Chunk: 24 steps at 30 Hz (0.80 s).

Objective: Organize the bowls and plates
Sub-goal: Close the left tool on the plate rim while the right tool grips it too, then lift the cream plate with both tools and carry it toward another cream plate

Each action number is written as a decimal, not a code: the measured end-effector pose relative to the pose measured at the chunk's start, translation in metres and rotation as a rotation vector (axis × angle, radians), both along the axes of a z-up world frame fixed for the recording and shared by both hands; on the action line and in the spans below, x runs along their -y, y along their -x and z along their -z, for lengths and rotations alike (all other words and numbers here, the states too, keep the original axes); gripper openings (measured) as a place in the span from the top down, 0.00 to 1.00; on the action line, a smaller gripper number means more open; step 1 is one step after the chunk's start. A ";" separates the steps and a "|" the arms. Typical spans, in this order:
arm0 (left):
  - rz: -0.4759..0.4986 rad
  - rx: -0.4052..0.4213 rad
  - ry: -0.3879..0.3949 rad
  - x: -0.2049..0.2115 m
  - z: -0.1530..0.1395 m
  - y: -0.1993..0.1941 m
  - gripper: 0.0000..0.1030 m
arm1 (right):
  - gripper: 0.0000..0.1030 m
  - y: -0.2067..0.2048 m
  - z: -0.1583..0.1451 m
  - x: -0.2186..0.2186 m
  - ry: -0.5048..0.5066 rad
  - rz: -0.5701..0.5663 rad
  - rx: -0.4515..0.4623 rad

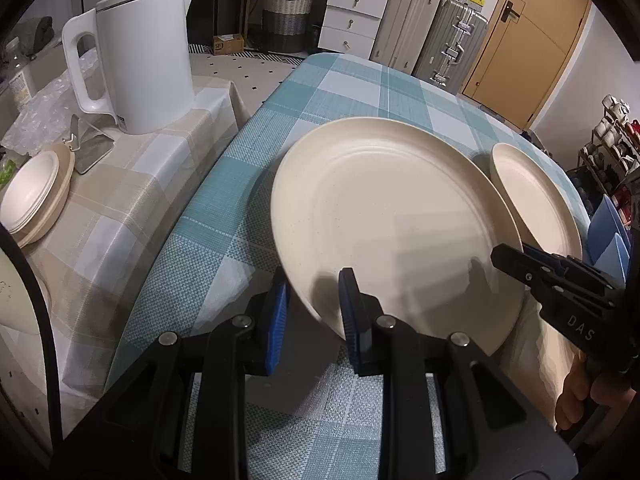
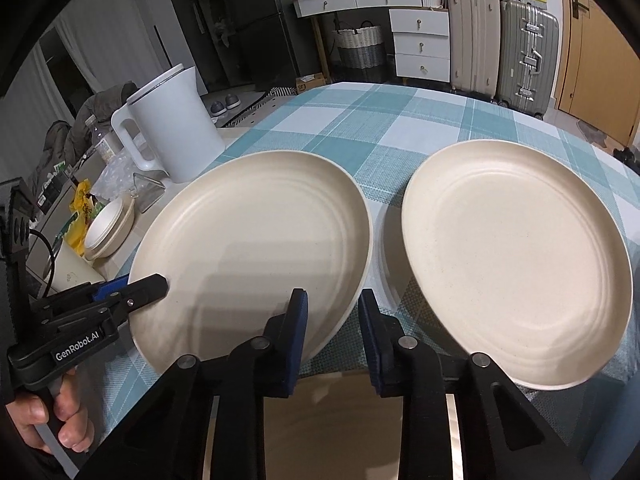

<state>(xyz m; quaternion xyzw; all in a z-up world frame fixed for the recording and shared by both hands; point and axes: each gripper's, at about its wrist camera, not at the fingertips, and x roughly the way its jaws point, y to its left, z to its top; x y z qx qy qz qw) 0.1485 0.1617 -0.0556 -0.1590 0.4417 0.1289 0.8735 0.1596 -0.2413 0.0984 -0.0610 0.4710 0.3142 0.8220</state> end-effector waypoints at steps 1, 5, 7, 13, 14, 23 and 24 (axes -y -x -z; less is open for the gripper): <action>0.001 -0.002 -0.007 0.001 0.000 -0.001 0.79 | 0.75 0.000 0.000 0.000 0.000 0.001 0.002; -0.001 -0.006 -0.020 0.002 -0.001 0.000 0.79 | 0.75 0.001 -0.001 0.001 -0.003 0.002 0.003; -0.004 0.000 -0.024 0.002 -0.003 0.001 0.79 | 0.75 0.001 -0.001 0.001 -0.007 0.001 0.004; -0.001 0.012 -0.035 0.003 -0.008 0.004 0.79 | 0.75 0.004 -0.005 0.001 -0.012 0.003 0.016; 0.001 0.015 -0.037 0.003 -0.010 0.004 0.79 | 0.75 0.005 -0.006 0.000 -0.012 0.003 0.019; 0.022 0.041 -0.060 0.014 -0.024 0.010 0.79 | 0.75 0.012 -0.020 0.010 -0.025 0.020 0.050; 0.024 0.046 -0.064 0.015 -0.027 0.011 0.79 | 0.75 0.013 -0.023 0.012 -0.029 0.024 0.054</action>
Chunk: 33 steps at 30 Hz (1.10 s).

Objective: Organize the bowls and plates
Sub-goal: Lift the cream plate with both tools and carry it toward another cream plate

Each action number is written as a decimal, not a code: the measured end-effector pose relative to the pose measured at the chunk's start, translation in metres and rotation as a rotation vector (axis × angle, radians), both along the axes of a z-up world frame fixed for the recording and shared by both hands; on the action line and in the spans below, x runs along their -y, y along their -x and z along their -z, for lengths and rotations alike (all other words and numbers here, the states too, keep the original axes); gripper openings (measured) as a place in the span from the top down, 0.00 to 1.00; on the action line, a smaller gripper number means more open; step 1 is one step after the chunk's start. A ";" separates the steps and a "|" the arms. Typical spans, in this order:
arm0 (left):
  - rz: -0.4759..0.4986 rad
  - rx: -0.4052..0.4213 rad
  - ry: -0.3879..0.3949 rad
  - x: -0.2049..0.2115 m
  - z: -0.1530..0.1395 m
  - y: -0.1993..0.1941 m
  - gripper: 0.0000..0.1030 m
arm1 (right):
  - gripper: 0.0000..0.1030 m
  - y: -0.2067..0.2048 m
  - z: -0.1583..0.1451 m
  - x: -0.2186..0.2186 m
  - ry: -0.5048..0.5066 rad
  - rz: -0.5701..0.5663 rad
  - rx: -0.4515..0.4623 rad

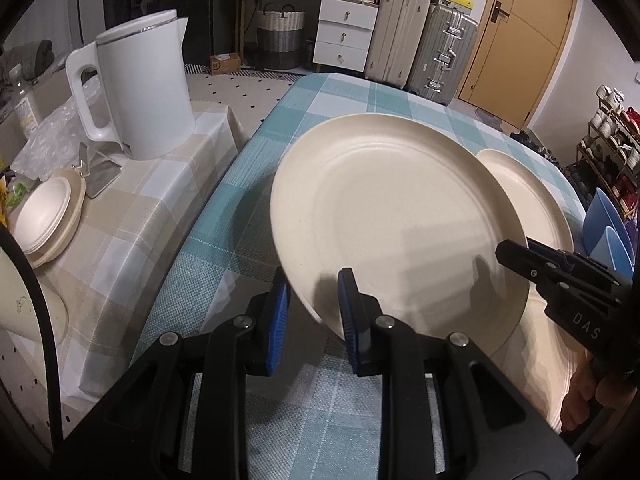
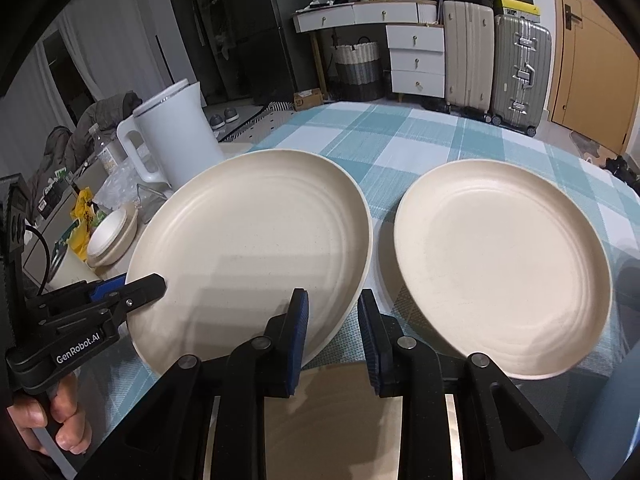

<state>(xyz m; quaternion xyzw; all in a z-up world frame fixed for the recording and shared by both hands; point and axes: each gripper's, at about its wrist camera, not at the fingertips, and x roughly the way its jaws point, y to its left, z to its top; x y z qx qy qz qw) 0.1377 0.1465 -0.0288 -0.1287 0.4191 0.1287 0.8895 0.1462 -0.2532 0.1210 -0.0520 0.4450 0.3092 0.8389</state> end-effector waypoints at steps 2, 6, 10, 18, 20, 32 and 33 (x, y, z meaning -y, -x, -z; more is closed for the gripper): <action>0.006 0.008 -0.004 0.002 -0.004 0.002 0.79 | 0.75 0.002 -0.005 0.002 -0.002 0.003 0.010; 0.019 0.023 -0.011 0.010 -0.013 0.005 0.79 | 0.75 0.007 -0.015 0.009 -0.006 0.012 0.031; 0.032 0.040 -0.016 0.016 -0.022 0.009 0.79 | 0.75 0.013 -0.025 0.016 -0.015 0.022 0.050; 0.066 0.064 -0.036 0.036 -0.040 0.017 0.79 | 0.75 0.026 -0.046 0.032 -0.028 0.048 0.085; 0.075 0.070 -0.041 0.041 -0.045 0.020 0.79 | 0.75 0.029 -0.050 0.036 -0.030 0.054 0.092; 0.142 0.095 -0.047 0.071 -0.065 0.033 0.79 | 0.75 0.050 -0.074 0.065 -0.038 0.100 0.126; 0.149 0.096 -0.047 0.075 -0.067 0.034 0.79 | 0.75 0.053 -0.076 0.068 -0.039 0.104 0.128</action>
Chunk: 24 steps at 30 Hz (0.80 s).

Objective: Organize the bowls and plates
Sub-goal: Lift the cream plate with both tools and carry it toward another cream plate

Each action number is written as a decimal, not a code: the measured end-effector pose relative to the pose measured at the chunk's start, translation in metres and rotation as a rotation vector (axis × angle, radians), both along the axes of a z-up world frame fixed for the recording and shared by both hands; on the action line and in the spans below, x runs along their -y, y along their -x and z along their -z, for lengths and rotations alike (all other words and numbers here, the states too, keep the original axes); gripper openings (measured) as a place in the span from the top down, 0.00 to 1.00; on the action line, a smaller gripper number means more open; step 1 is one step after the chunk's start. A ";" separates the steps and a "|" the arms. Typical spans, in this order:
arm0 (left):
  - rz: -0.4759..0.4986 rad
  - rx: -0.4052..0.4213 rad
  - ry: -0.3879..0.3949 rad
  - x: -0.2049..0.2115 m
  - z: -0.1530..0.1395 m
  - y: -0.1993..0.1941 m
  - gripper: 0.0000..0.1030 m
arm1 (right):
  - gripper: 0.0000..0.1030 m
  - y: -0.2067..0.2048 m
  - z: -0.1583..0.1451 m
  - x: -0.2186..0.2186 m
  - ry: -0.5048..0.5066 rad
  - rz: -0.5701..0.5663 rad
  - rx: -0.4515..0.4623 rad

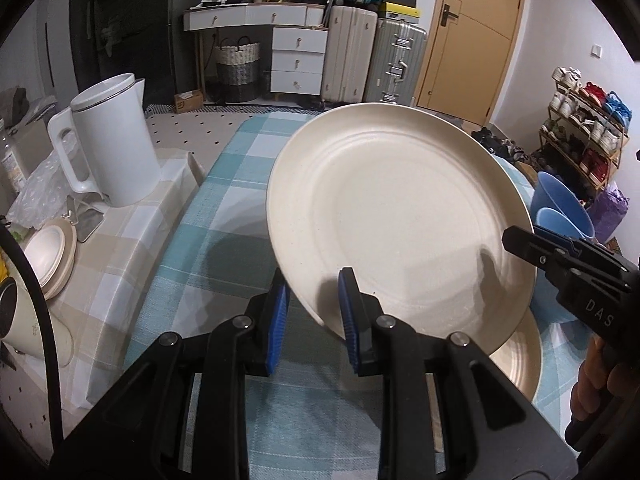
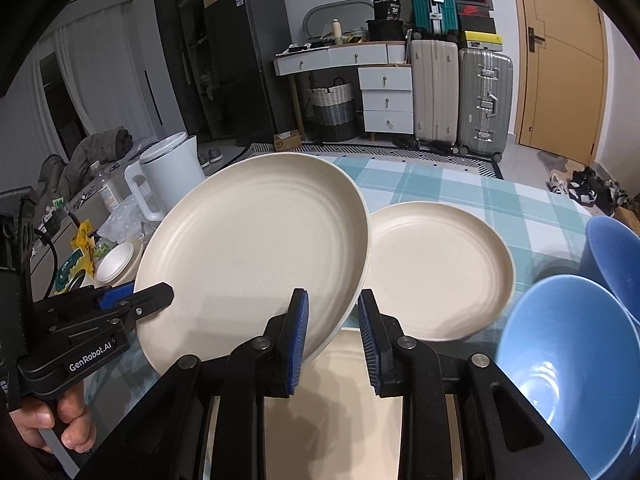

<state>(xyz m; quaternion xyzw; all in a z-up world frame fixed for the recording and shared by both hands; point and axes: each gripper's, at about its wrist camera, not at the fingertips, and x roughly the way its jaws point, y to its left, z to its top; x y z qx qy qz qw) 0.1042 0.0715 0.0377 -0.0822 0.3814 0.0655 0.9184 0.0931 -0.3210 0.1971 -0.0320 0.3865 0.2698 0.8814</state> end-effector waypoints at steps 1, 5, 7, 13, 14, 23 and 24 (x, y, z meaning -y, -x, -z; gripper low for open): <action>0.006 0.002 -0.001 0.003 -0.001 0.001 0.79 | 0.75 0.003 -0.002 0.004 -0.003 0.007 0.002; 0.029 0.005 -0.002 0.012 -0.006 0.004 0.79 | 0.75 0.010 -0.007 0.014 -0.001 0.026 0.004; 0.042 0.002 -0.003 0.017 -0.007 0.005 0.79 | 0.75 0.014 -0.009 0.018 0.001 0.033 0.005; 0.077 -0.005 -0.001 0.030 -0.010 0.010 0.79 | 0.75 0.028 -0.012 0.034 0.006 0.064 -0.001; 0.084 -0.007 -0.004 0.033 -0.010 0.011 0.79 | 0.75 0.031 -0.013 0.037 0.006 0.071 0.000; 0.140 -0.033 -0.028 0.055 -0.009 0.016 0.79 | 0.75 0.047 -0.012 0.062 0.004 0.127 -0.025; 0.148 -0.037 -0.031 0.058 -0.008 0.016 0.79 | 0.75 0.049 -0.012 0.066 0.003 0.133 -0.031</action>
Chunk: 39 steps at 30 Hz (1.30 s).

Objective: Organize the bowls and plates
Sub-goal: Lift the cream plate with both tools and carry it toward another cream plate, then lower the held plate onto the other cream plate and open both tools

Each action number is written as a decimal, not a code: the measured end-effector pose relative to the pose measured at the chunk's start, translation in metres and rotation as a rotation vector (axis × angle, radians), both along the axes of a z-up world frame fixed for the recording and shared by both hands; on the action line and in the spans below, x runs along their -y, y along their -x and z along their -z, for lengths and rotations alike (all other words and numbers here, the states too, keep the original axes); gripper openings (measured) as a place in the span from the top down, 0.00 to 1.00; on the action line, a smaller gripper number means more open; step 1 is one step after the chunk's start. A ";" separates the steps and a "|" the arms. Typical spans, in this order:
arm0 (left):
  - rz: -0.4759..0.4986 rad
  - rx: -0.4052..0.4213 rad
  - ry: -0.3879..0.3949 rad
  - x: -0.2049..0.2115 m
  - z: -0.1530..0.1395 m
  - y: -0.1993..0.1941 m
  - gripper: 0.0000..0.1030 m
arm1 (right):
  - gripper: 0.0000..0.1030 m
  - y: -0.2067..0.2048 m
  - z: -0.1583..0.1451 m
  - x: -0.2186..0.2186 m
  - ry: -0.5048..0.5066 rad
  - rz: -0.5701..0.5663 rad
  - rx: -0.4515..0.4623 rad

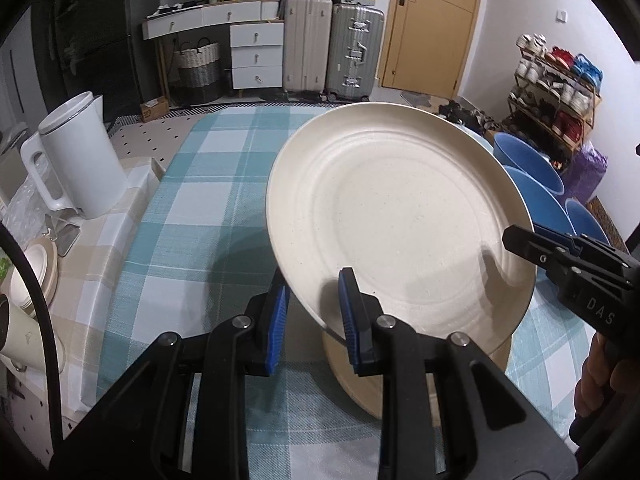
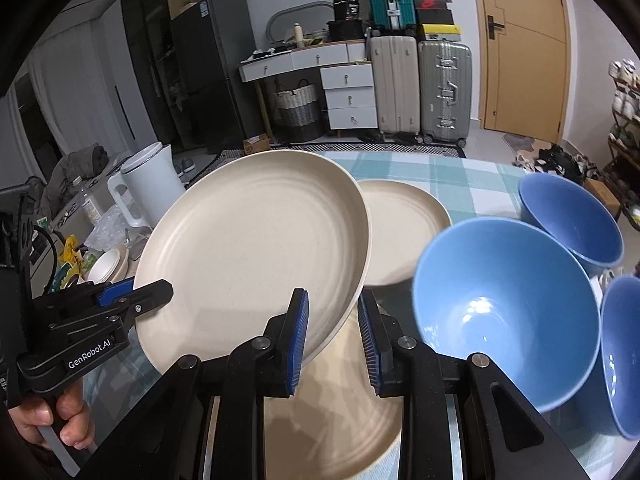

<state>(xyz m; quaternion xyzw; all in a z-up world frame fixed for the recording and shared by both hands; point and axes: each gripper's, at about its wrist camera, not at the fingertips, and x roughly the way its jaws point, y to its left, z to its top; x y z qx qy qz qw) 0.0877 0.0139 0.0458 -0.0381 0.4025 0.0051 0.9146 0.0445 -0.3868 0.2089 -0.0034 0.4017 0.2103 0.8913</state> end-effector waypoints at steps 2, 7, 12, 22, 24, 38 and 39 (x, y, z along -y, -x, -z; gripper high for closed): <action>0.015 -0.006 -0.011 0.006 0.001 0.001 0.78 | 0.75 0.003 0.002 0.005 -0.001 0.010 -0.007; 0.043 -0.023 -0.030 0.017 0.008 0.006 0.78 | 0.75 0.012 0.007 0.013 0.004 0.030 -0.023; 0.057 -0.042 -0.035 0.020 0.018 0.011 0.78 | 0.75 0.022 0.016 0.020 0.005 0.044 -0.038; 0.074 -0.072 -0.046 0.024 0.034 0.021 0.77 | 0.75 0.037 0.031 0.023 0.018 0.053 -0.059; 0.080 -0.071 -0.062 0.026 0.035 0.022 0.77 | 0.75 0.040 0.035 0.024 0.021 0.058 -0.063; 0.109 -0.122 -0.105 0.035 0.056 0.016 0.76 | 0.75 0.049 0.056 0.029 0.059 0.070 -0.096; 0.109 -0.125 -0.109 0.036 0.058 0.016 0.76 | 0.75 0.050 0.056 0.029 0.063 0.070 -0.097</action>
